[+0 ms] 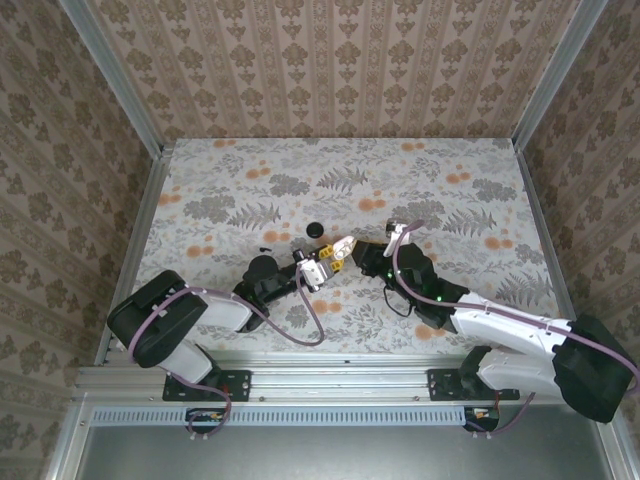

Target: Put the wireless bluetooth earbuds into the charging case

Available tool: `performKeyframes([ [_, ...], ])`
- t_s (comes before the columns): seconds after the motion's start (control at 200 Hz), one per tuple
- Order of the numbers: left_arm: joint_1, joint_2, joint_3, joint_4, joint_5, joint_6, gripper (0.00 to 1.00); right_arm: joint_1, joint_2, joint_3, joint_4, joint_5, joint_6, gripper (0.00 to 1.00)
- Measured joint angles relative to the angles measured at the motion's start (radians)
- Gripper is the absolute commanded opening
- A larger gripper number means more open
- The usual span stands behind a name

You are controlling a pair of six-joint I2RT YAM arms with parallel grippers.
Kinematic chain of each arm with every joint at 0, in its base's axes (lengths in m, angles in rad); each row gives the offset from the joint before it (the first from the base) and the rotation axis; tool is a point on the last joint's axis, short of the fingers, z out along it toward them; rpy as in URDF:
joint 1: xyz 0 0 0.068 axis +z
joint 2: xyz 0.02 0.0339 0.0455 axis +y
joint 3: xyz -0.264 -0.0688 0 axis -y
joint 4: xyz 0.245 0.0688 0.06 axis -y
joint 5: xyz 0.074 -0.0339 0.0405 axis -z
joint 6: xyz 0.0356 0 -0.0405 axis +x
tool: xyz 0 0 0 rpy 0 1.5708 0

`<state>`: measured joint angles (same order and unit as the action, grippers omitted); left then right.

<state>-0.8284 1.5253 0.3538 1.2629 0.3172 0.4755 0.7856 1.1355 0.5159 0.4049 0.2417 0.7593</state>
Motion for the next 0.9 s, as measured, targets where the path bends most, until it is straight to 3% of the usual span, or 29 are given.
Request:
performKeyframes([
  [0.57,-0.002,-0.019,-0.001,-0.005,-0.004,0.000,0.00,0.042,0.023,0.022,-0.003,0.071,-0.027,0.27],
  [0.9,-0.002,-0.022,-0.001,0.001,-0.009,0.000,0.00,0.051,0.023,0.022,-0.004,0.061,-0.056,0.38],
])
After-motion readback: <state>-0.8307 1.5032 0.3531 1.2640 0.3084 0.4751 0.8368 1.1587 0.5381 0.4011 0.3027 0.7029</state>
